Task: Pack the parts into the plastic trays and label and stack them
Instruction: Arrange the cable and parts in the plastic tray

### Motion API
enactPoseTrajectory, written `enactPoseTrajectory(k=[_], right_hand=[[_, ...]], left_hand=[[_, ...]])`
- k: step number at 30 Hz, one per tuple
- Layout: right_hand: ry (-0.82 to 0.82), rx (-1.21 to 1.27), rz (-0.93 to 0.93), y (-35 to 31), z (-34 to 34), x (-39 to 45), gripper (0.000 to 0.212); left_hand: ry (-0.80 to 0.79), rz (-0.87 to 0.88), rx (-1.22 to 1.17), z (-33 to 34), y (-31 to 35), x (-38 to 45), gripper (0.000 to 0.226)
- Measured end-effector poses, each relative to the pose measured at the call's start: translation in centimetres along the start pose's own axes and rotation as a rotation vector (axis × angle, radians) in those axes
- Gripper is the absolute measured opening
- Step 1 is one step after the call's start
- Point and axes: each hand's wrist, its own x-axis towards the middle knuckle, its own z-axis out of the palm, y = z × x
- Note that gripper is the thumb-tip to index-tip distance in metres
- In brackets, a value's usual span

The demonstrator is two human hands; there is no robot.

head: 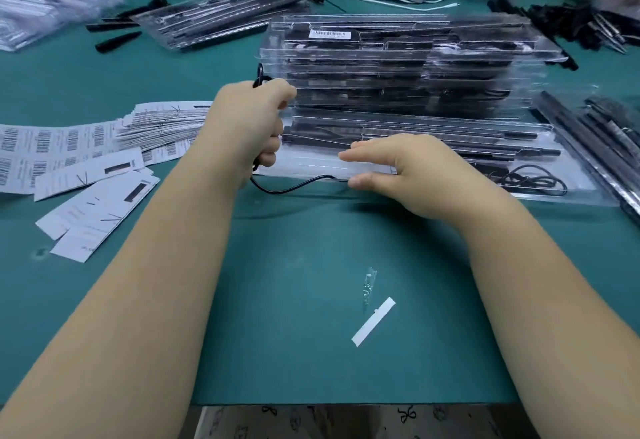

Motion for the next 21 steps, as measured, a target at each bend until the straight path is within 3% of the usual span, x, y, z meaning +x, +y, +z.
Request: enactPoseTrajectory(k=[5, 9, 13, 16, 21], right_hand=[[-0.026, 0.059, -0.008, 0.3, -0.3, 0.2, 0.037], [-0.016, 0.099, -0.009, 0.4, -0.3, 0.5, 0.036], [-0.002, 0.159, 0.004, 0.4, -0.2, 0.7, 0.028], [0.077, 0.063, -0.029, 0.3, 0.2, 0.7, 0.026], [0.107, -0.066, -0.053, -0.1, 0.5, 0.7, 0.025]], left_hand=[[0.096, 0.002, -0.043, -1.0, 0.3, 0.3, 0.021], [0.064, -0.023, 0.052, -0.6, -0.2, 0.7, 0.018], [0.192, 0.080, 0.383, -1.0, -1.1, 1.3, 0.017], [0.215, 0.125, 0.641, -1.3, -1.4, 1.4, 0.016], [0.266, 0.210, 0.569, -1.2, -1.2, 1.7, 0.012]])
